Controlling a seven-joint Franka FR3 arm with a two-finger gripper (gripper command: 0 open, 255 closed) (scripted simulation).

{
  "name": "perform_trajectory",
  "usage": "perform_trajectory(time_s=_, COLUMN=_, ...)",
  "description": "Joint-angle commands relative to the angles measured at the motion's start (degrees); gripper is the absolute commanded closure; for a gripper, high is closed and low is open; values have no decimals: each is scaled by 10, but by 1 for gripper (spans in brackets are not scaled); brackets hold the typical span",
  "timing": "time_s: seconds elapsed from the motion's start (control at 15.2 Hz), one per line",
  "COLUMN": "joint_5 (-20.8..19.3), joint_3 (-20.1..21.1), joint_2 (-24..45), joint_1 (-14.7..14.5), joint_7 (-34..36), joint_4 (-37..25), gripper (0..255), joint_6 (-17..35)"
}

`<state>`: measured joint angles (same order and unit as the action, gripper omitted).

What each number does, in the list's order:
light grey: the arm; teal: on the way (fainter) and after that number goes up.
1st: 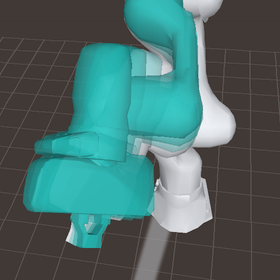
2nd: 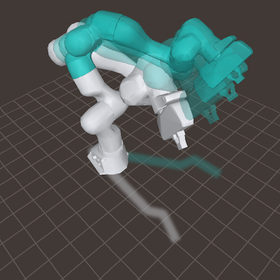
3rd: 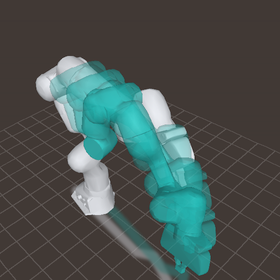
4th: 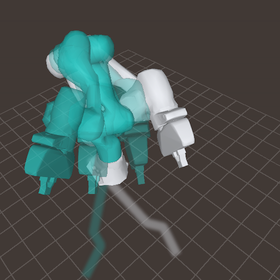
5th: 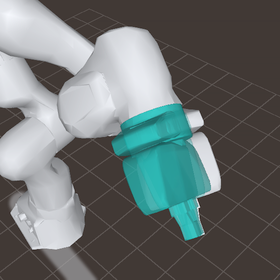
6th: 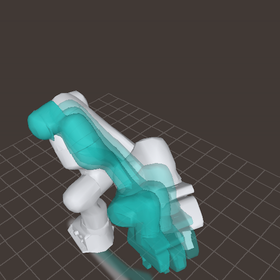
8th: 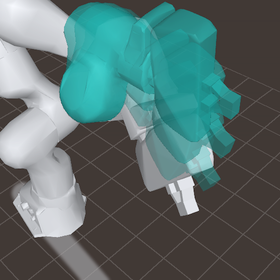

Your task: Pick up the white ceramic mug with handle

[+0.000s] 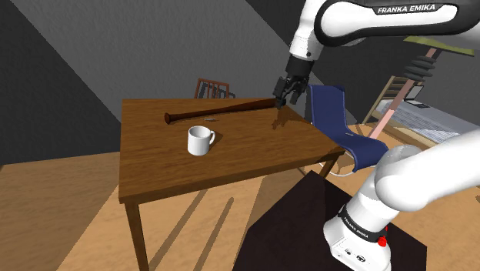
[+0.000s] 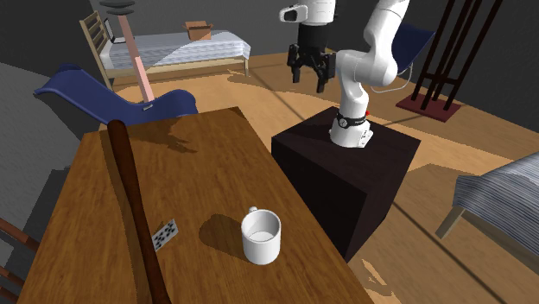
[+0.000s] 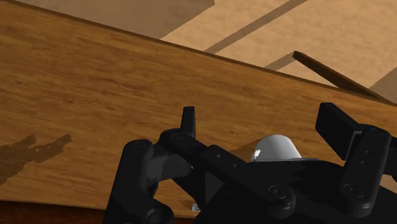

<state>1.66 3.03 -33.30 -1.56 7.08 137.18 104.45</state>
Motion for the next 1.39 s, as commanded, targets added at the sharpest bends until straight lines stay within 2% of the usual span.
perform_trajectory(time_s=0.0, joint_5=3, joint_3=9, joint_2=42, joint_1=-2, joint_7=10, joint_4=-14, gripper=0, joint_6=30)
perform_trajectory(time_s=0.66, joint_5=-5, joint_3=53, joint_2=248, joint_1=-15, joint_7=73, joint_4=-98, gripper=0, joint_6=154)
perform_trajectory(time_s=1.32, joint_5=-51, joint_3=72, joint_2=468, joint_1=-38, joint_7=141, joint_4=-257, gripper=0, joint_6=213)
